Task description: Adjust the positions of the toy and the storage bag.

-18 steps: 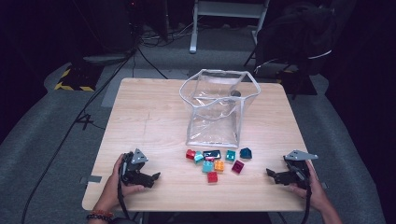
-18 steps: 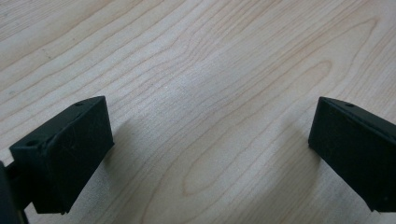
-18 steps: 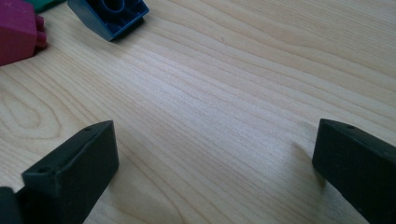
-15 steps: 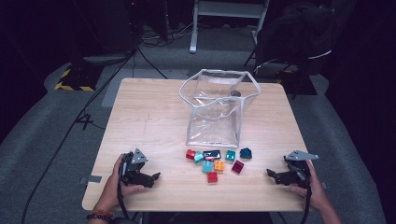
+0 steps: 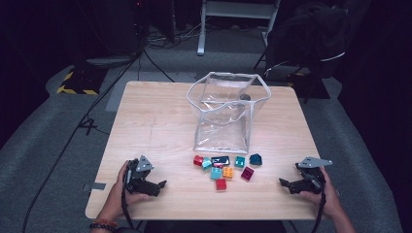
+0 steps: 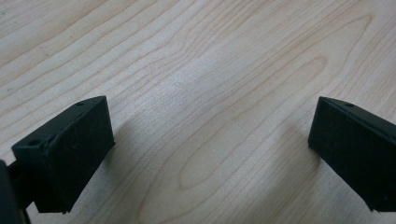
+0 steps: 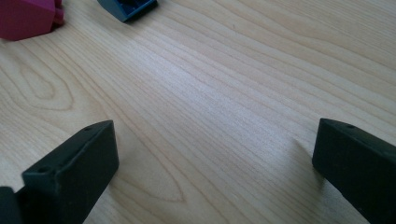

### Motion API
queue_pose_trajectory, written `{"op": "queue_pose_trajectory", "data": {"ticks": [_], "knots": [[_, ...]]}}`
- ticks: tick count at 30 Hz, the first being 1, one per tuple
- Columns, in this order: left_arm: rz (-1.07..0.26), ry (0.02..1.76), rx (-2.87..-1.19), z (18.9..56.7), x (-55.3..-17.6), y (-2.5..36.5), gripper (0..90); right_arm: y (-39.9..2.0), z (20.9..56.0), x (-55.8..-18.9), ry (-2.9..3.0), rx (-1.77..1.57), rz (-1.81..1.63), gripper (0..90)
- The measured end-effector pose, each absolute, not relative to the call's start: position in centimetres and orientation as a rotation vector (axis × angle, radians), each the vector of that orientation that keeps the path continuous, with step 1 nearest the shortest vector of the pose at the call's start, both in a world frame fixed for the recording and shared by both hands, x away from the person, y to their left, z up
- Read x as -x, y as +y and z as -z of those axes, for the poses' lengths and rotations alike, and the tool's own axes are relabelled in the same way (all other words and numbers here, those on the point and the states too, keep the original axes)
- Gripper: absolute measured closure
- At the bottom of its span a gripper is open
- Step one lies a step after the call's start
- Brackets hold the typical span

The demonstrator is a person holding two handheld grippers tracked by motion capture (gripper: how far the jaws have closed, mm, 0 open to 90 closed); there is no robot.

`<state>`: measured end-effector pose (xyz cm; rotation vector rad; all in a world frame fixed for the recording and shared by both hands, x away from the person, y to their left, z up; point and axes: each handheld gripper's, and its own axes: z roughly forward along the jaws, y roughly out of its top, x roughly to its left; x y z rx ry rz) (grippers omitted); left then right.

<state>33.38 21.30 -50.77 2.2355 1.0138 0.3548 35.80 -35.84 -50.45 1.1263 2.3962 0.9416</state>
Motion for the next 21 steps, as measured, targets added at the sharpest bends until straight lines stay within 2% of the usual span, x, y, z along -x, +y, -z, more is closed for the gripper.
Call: {"op": "queue_pose_trajectory", "data": {"ticks": [6, 9, 10, 13, 21], "knots": [[-0.353, 1.013, -2.236, 50.8, -33.4, 21.3, 0.4, -35.9, 50.4, -35.8, 2.398, -1.119, -0.950, 2.0], [-0.354, 1.013, -2.236, 50.8, -33.4, 21.3, 0.4, -35.9, 50.3, -35.6, 2.390, -1.089, -0.964, 9.8], [-0.354, 1.013, -2.236, 50.8, -33.4, 21.3, 0.4, -35.9, 50.2, -35.5, 2.381, -1.068, -0.979, 16.8], [-0.353, 1.013, -2.236, 50.8, -33.4, 21.3, 0.4, -35.7, 50.2, -35.4, 2.381, -1.051, -0.973, 15.6], [-0.355, 1.013, -2.237, 50.8, -33.4, 21.3, 0.3, -34.5, 49.3, -34.9, 2.400, -0.973, -1.009, 19.4]]}}
